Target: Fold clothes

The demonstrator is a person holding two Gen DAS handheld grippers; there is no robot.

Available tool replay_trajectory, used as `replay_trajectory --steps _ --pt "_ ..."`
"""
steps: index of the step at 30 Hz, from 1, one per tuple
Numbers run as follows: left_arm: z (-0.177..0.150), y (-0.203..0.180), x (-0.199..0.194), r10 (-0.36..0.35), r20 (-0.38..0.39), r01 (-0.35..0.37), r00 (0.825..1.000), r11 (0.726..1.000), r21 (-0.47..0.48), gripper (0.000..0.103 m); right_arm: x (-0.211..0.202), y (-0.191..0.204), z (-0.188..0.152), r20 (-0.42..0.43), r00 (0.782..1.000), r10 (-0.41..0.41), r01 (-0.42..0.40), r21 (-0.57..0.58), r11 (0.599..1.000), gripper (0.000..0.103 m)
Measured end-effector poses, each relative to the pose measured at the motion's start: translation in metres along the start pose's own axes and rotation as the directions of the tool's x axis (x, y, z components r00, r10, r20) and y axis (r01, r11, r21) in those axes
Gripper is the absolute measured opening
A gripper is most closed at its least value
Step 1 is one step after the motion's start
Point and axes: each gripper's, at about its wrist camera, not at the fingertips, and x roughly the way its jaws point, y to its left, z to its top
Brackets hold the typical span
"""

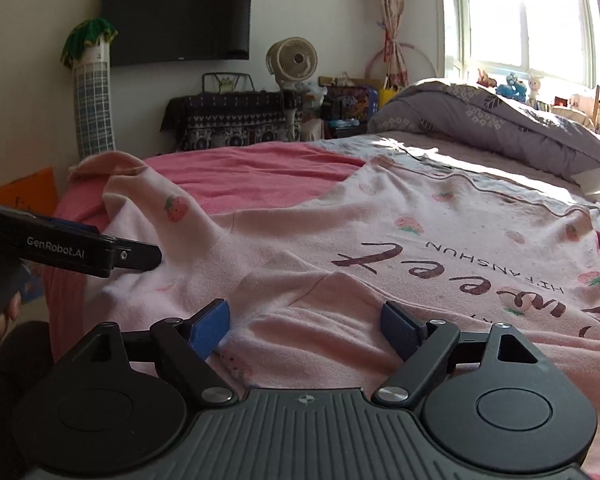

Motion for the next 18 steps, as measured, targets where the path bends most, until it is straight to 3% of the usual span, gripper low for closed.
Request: replay_trajectory --steps 3,6,9,11,12,14,18 --pt "0.011 -0.007 -0.006 -0.057 0.015 0.057 0.998 0.998 0.0 0.103 -0.023 -0.016 -0.001 0.083 0.994 -0.069 0.068 0.016 0.998 0.084" --pt "0.021 -0.032 -0.012 -0.156 0.061 0.154 0.986 0.987 0.038 0.103 -0.045 -0.034 -0.004 0.15 0.976 -0.155 0.151 0.035 0.988 0.09" --pt "0.018 -0.074 -0.01 -0.222 0.06 0.213 0.973 0.967 0.138 0.103 -0.057 -0.073 -0.026 0.063 0.948 -0.312 0.307 0.071 0.949 0.091" --pt "0.012 -0.099 -0.003 -0.245 0.034 0.234 0.969 0.951 0.2 0.103 -0.057 -0.1 -0.053 -0.08 0.903 -0.423 0.429 0.083 0.9 0.091" --pt "0.008 -0.11 0.002 -0.247 0.011 0.238 0.969 0.944 0.227 0.103 -0.065 -0.112 -0.068 -0.088 0.9 -0.427 0.436 0.132 0.89 0.092" --pt "0.001 -0.124 0.012 -0.231 -0.022 0.228 0.973 0.937 0.263 0.103 -0.092 -0.129 -0.088 -0.045 0.928 -0.37 0.369 0.247 0.896 0.092" --pt "0.002 -0.122 0.015 -0.222 -0.032 0.223 0.974 0.942 0.252 0.103 -0.12 -0.118 -0.1 -0.001 0.9 -0.436 0.428 0.186 0.884 0.092"
